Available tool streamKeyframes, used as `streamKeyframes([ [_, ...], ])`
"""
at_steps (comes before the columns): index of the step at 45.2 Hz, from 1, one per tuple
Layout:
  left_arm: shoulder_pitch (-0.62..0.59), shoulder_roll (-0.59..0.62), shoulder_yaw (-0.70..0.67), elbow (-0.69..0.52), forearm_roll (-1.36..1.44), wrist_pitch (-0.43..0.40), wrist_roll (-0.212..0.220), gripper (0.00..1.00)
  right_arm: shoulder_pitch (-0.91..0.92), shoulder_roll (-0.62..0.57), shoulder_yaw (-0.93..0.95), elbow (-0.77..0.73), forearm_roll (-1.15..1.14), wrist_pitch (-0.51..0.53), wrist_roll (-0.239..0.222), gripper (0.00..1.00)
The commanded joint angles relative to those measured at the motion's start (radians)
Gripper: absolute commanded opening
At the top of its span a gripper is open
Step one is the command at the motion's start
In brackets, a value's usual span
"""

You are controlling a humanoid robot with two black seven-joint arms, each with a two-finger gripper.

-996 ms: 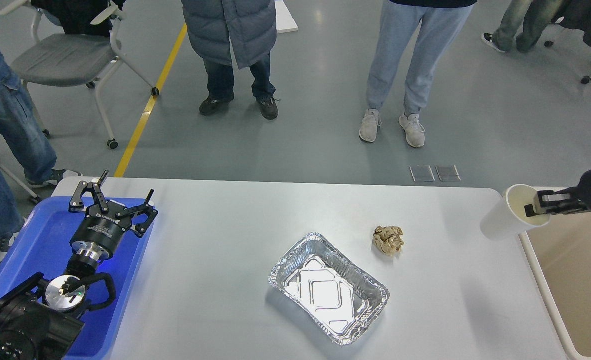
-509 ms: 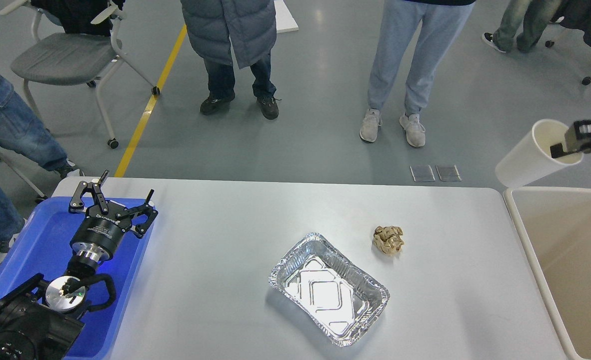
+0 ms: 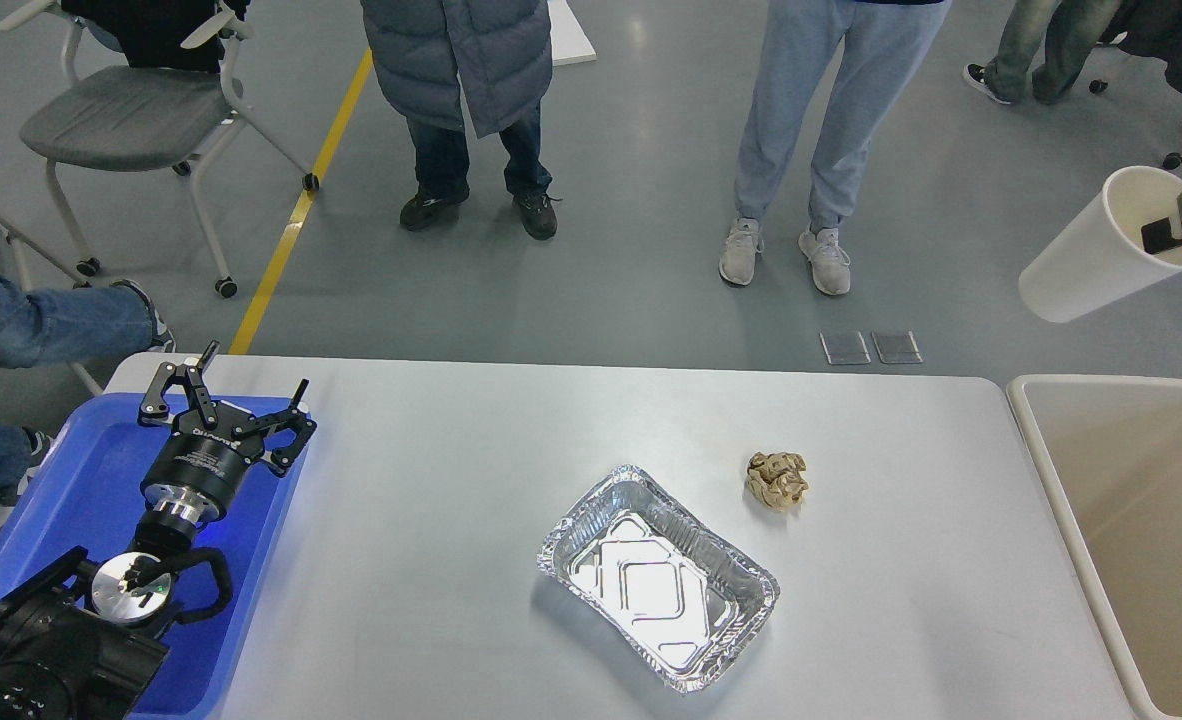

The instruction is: Tidy desktop

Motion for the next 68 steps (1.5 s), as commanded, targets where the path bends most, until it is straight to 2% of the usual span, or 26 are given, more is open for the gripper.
streamKeyframes([
  [1, 0.0, 0.0, 0.0, 0.0, 0.0, 0.0, 0.0, 1.0, -0.048, -0.015, -0.013, -0.068, -0.016, 0.005, 0.0, 0.0],
  [17, 0.0, 0.0, 0.0, 0.0, 0.0, 0.0, 0.0, 1.0, -0.304, -0.056, -0.008, -0.428, 0.003, 0.005, 0.0, 0.0],
  [26, 0.0, 0.0, 0.0, 0.0, 0.0, 0.0, 0.0, 1.0, -0.396, -0.142, 0.004, -0.525, 0.003, 0.002, 0.0, 0.0],
  [39, 0.0, 0.0, 0.0, 0.0, 0.0, 0.0, 0.0, 1.0, -0.571, -0.168, 0.027, -0.635, 0.045, -0.115, -0.002, 0.0],
  [50, 0.0, 0.0, 0.0, 0.0, 0.0, 0.0, 0.0, 1.0, -0.841, -0.101, 0.113, -0.701, 0.236, -0.291, -0.016, 0.0],
  [58, 0.0, 0.0, 0.0, 0.0, 0.0, 0.0, -0.002, 1.0, -1.042, 0.016, 0.16, -0.786, 0.404, -0.399, -0.058, 0.0],
  [61, 0.0, 0.0, 0.0, 0.0, 0.0, 0.0, 0.0, 1.0, -1.097, 0.051, 0.164, -0.801, 0.466, -0.426, -0.078, 0.0],
  [68, 0.0, 0.0, 0.0, 0.0, 0.0, 0.0, 0.0, 1.0, -1.148, 0.106, 0.165, -0.806, 0.498, -0.465, -0.092, 0.0],
])
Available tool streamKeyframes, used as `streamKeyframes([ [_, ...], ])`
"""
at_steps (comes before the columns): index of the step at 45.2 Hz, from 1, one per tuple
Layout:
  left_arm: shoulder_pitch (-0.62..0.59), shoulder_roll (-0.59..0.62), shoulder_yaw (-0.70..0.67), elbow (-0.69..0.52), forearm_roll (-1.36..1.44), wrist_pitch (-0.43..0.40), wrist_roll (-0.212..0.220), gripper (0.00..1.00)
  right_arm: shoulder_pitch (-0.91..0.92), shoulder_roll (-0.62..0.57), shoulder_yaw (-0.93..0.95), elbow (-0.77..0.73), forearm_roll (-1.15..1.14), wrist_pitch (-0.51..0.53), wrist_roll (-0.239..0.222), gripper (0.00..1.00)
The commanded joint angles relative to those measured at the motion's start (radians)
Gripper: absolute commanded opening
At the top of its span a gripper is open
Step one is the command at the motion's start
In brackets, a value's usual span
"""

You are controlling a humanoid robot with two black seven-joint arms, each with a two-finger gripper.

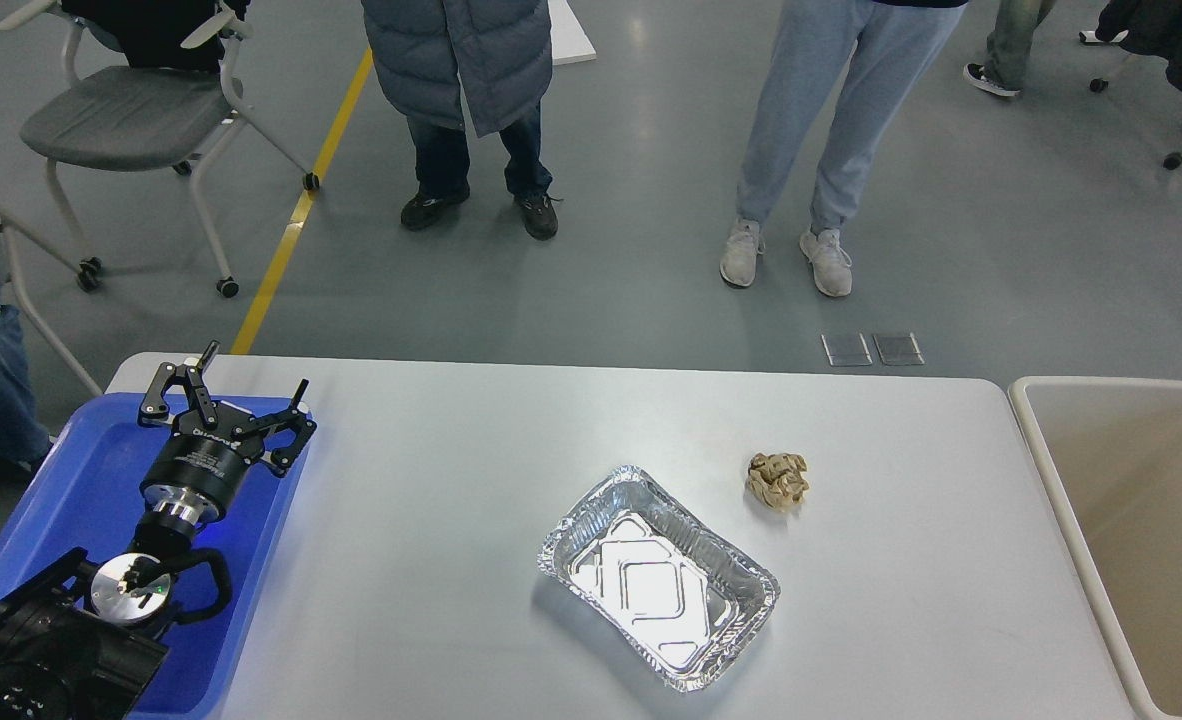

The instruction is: Tidy desktop

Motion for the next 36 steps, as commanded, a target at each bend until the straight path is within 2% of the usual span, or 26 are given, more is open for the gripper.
streamKeyframes([
  [1, 0.0, 0.0, 0.0, 0.0, 0.0, 0.0, -0.001, 1.0, -0.169, 0.109, 0.029, -0.046, 0.12, -0.106, -0.035, 0.0],
  [9, 0.0, 0.0, 0.0, 0.0, 0.0, 0.0, -0.001, 1.0, -0.306, 0.204, 0.091, -0.082, 0.152, -0.192, -0.07, 0.0],
  [15, 0.0, 0.0, 0.0, 0.0, 0.0, 0.0, 0.001, 1.0, -0.366, 0.269, 0.121, -0.119, 0.192, -0.232, -0.078, 0.0],
  [20, 0.0, 0.0, 0.0, 0.0, 0.0, 0.0, -0.001, 1.0, -0.415, 0.306, 0.13, -0.125, 0.201, -0.283, -0.11, 0.0],
  [29, 0.0, 0.0, 0.0, 0.0, 0.0, 0.0, -0.001, 1.0, -0.459, 0.333, 0.165, -0.142, 0.2, -0.294, -0.142, 0.0],
  [35, 0.0, 0.0, 0.0, 0.0, 0.0, 0.0, 0.001, 1.0, -0.465, 0.333, 0.167, -0.144, 0.2, -0.294, -0.144, 0.0],
  [36, 0.0, 0.0, 0.0, 0.0, 0.0, 0.0, -0.001, 1.0, -0.465, 0.333, 0.167, -0.144, 0.2, -0.295, -0.144, 0.06],
])
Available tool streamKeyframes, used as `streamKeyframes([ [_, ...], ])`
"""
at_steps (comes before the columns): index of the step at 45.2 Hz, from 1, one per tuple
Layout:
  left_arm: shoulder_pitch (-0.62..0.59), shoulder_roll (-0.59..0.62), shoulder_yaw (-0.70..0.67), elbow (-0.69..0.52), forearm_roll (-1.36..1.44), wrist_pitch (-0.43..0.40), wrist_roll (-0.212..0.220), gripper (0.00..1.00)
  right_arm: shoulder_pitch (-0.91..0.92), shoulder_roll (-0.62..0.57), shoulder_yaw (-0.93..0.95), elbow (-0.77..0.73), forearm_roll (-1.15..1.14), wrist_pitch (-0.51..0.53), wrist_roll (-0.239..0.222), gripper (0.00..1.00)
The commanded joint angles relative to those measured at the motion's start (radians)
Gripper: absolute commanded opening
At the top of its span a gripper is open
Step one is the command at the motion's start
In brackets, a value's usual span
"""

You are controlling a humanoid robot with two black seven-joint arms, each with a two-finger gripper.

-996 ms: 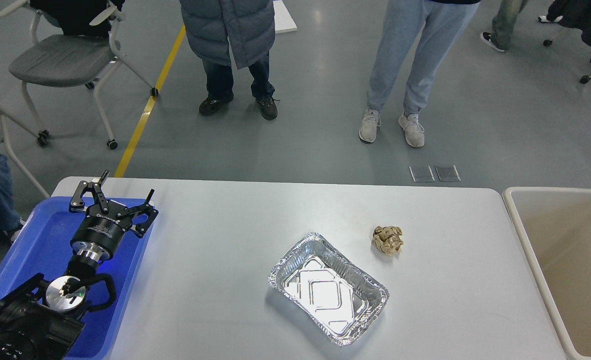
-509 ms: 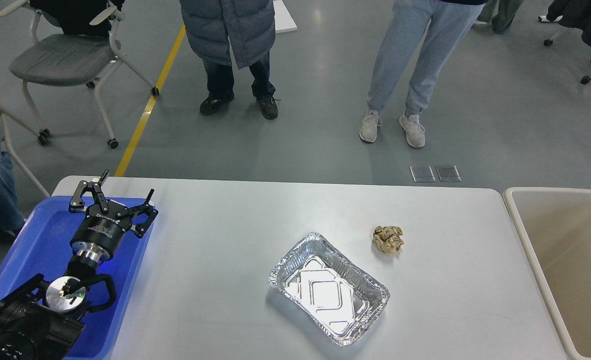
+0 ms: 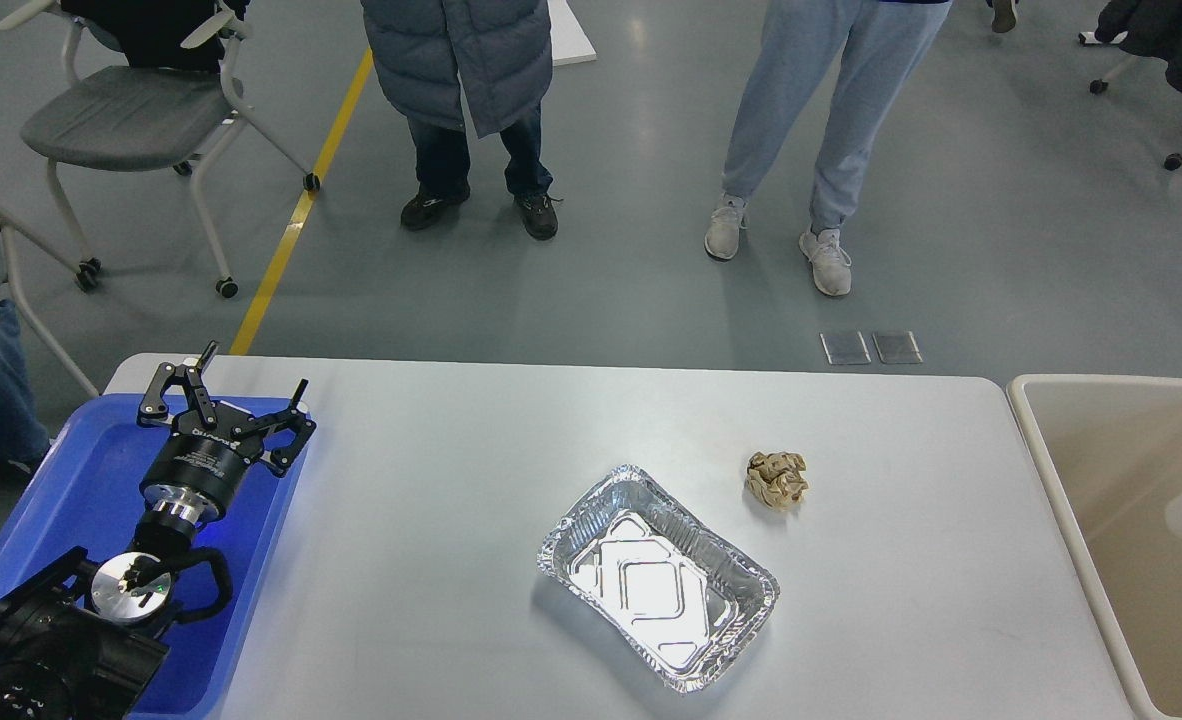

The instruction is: Tidy desktop

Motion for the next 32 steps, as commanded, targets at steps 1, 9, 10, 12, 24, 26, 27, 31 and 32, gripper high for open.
streamKeyframes([
  [1, 0.0, 0.0, 0.0, 0.0, 0.0, 0.0, 0.0, 1.0, -0.042, 0.027, 0.021, -0.017, 0.009, -0.022, -0.021, 0.13],
  [9, 0.0, 0.0, 0.0, 0.0, 0.0, 0.0, 0.0, 1.0, -0.042, 0.023, 0.023, -0.015, 0.009, -0.022, -0.021, 0.49],
  [10, 0.0, 0.0, 0.0, 0.0, 0.0, 0.0, 0.0, 1.0, -0.042, 0.021, 0.023, -0.015, 0.009, -0.022, -0.021, 0.52],
  [12, 0.0, 0.0, 0.0, 0.0, 0.0, 0.0, 0.0, 1.0, -0.04, 0.021, 0.024, -0.015, 0.009, -0.022, -0.02, 0.62],
  [24, 0.0, 0.0, 0.0, 0.0, 0.0, 0.0, 0.0, 1.0, -0.025, 0.012, 0.05, -0.006, 0.009, -0.021, -0.02, 0.96],
  [26, 0.0, 0.0, 0.0, 0.0, 0.0, 0.0, 0.0, 1.0, -0.025, 0.006, 0.063, 0.0, 0.009, -0.019, -0.02, 0.98],
  [27, 0.0, 0.0, 0.0, 0.0, 0.0, 0.0, 0.0, 1.0, -0.023, 0.003, 0.069, 0.002, 0.01, -0.018, -0.02, 0.98],
  [31, 0.0, 0.0, 0.0, 0.0, 0.0, 0.0, 0.0, 1.0, 0.004, -0.017, 0.103, 0.009, 0.01, -0.005, -0.02, 0.99],
  [32, 0.0, 0.0, 0.0, 0.0, 0.0, 0.0, 0.0, 1.0, 0.015, -0.022, 0.11, 0.018, 0.012, -0.005, -0.02, 0.99],
])
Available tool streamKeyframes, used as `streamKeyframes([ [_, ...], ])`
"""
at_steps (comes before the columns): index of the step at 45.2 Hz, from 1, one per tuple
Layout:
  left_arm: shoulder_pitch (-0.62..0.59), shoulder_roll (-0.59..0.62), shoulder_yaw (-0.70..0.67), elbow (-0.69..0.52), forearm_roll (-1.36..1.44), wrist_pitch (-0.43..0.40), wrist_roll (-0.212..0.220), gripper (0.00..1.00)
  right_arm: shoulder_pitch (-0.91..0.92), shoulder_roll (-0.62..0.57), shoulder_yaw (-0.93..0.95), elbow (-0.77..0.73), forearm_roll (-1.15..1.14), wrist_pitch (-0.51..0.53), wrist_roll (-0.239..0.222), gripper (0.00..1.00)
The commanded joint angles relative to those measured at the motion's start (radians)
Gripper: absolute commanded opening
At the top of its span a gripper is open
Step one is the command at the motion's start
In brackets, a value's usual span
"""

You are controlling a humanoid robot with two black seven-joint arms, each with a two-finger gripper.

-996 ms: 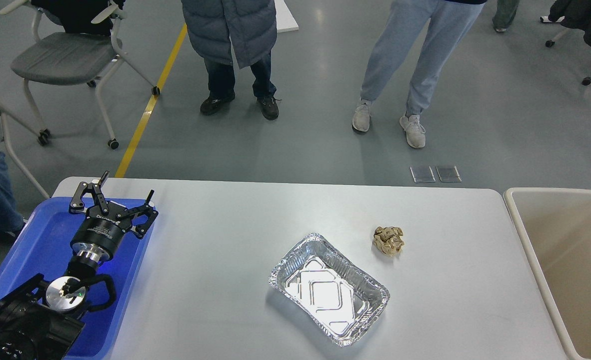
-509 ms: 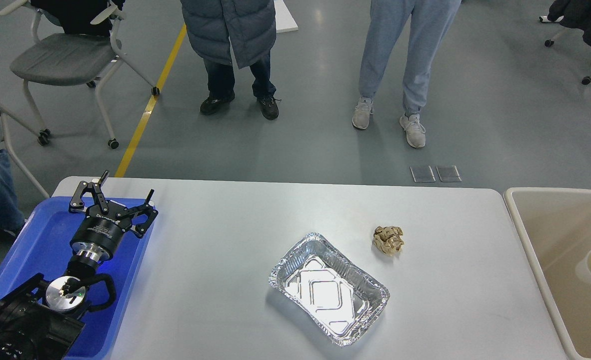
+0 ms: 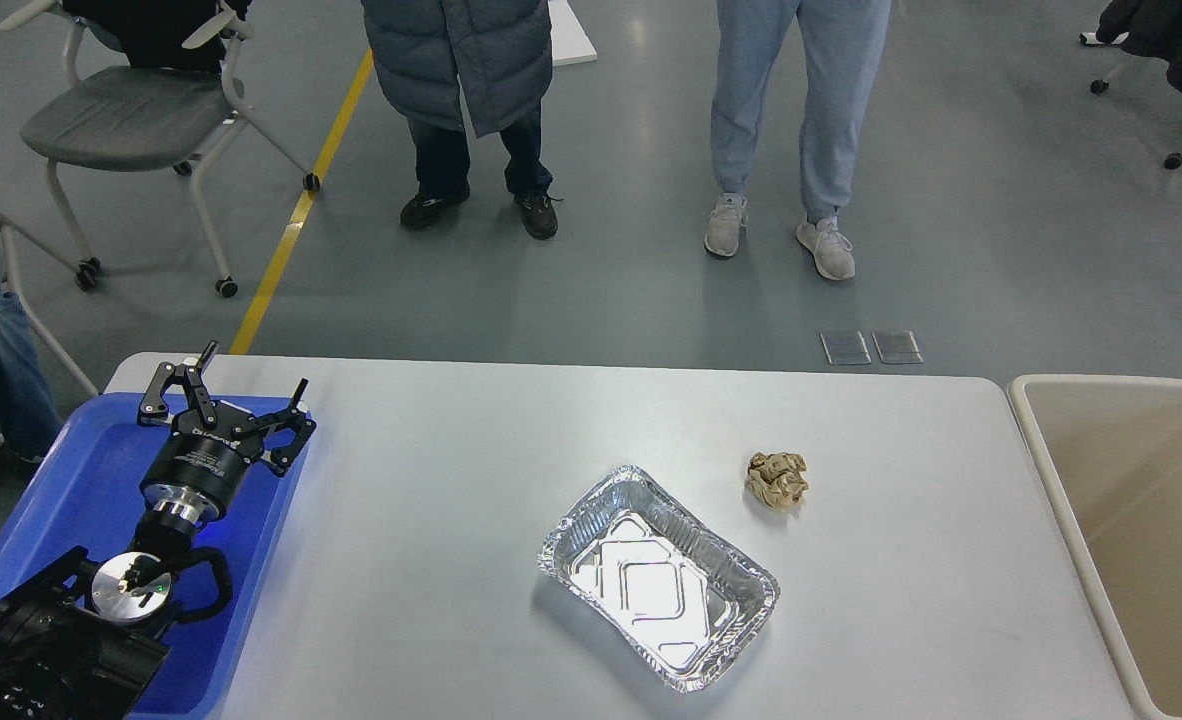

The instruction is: Tidy desktop

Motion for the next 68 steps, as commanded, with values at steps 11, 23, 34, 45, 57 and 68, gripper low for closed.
streamKeyframes([
  [11, 0.0, 0.0, 0.0, 0.0, 0.0, 0.0, 0.0, 1.0, 0.258, -0.278, 0.199, 0.359, 0.006, 0.019, 0.001, 1.0],
  [23, 0.0, 0.0, 0.0, 0.0, 0.0, 0.0, 0.0, 1.0, 0.54, -0.395, 0.276, 0.487, 0.02, 0.185, -0.002, 1.0],
  [34, 0.0, 0.0, 0.0, 0.0, 0.0, 0.0, 0.002, 1.0, 0.628, -0.442, 0.393, 0.505, 0.007, 0.329, -0.002, 1.0],
  [45, 0.0, 0.0, 0.0, 0.0, 0.0, 0.0, 0.002, 1.0, 0.786, -0.492, 0.296, 0.657, -0.106, 0.409, -0.002, 1.0],
  [57, 0.0, 0.0, 0.0, 0.0, 0.0, 0.0, 0.002, 1.0, 1.017, -0.485, 0.04, 0.728, -0.152, 0.464, -0.002, 1.0],
  [68, 0.0, 0.0, 0.001, 0.0, 0.001, 0.0, 0.003, 1.0, 1.212, -0.4, -0.225, 0.76, -0.21, 0.488, -0.002, 1.0],
])
